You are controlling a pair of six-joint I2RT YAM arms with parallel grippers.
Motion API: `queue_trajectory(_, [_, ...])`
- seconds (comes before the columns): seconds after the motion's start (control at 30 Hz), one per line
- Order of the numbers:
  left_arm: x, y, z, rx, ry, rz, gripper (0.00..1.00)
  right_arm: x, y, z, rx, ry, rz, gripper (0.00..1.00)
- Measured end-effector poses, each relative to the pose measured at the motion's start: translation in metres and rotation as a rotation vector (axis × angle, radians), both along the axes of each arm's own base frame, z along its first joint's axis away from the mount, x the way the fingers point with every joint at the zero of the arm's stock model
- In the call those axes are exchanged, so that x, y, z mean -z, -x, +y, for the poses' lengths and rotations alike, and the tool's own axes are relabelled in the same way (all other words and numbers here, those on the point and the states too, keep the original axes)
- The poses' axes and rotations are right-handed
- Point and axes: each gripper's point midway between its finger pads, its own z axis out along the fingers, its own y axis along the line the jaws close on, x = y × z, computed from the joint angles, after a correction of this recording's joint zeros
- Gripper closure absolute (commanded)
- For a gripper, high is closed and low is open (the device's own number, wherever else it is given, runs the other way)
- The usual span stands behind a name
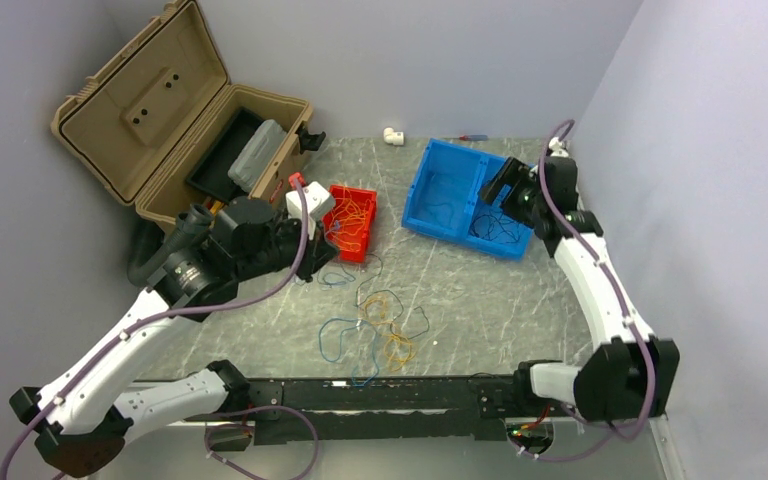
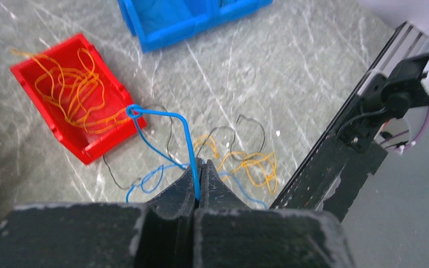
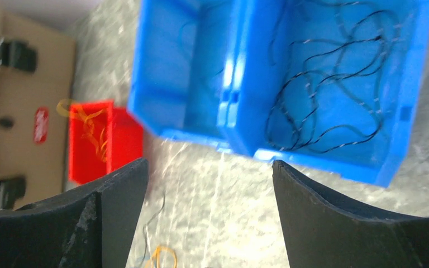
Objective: Untangle the cables
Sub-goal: Place the cable in the bin.
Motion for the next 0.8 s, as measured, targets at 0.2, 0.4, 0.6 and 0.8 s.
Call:
queue_trajectory(0.2, [-0.047, -0.024, -0.019, -0.013, 0.022, -0.036, 1.0, -0.011, 0.04, 0.022, -0.142, -0.051, -0.108, 0.16])
queue_trajectory(0.4, [-0.072, -0.061, -0.054, -0.013, 0.024, -0.043, 1.0, -0.034, 0.064, 0.016, -0.117, -0.035, -0.208, 0.16])
queue_trajectory(0.6, [-0.07, -0.103, -0.094, -0.016, 0.018, -0.025, 1.0, -0.072, 0.088, -0.004, -0.01, -0.004, -0.355, 0.16])
queue_trajectory(0.8, [-0.077, -0.149, -0.138, -0.026, 0.066, -0.035, 1.0, -0.081, 0.106, -0.018, 0.072, 0.009, -0.397, 0.15])
